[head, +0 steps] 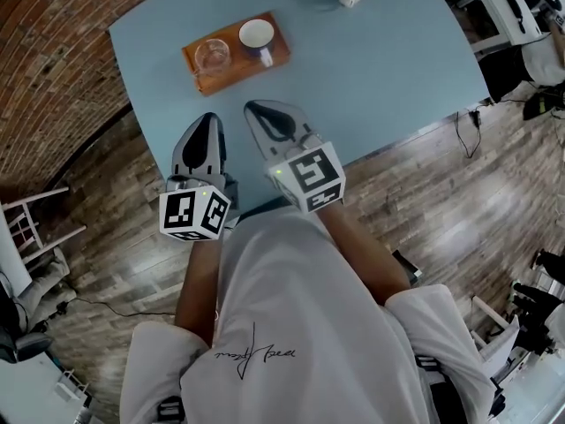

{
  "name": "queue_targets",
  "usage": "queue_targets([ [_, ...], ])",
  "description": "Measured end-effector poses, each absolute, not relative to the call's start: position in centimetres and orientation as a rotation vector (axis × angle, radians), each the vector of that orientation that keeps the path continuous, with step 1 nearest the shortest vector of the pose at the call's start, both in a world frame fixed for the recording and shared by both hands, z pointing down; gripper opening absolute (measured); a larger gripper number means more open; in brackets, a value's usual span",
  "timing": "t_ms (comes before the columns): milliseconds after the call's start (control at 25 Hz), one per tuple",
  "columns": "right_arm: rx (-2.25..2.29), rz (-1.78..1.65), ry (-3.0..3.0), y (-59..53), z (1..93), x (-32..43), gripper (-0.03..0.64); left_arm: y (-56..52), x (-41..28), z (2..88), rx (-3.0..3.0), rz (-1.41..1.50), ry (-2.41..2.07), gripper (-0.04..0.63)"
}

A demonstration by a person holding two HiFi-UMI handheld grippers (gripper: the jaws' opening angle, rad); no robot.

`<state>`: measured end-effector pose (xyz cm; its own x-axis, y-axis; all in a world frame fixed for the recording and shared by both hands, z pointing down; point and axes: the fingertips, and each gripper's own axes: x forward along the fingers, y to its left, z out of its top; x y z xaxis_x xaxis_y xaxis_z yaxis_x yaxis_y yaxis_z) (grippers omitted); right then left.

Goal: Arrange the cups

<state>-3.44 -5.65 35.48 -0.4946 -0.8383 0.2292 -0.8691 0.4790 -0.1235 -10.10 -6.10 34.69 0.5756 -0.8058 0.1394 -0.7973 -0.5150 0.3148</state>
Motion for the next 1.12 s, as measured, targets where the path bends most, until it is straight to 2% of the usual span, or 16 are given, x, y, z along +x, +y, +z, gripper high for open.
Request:
queue_targets([
  [1120,1.584,0.309,-2.573,-7.4,35.2,-4.5,0.021,-10.4,-11.3,38.0,2.636,0.074,-1.109,0.011],
])
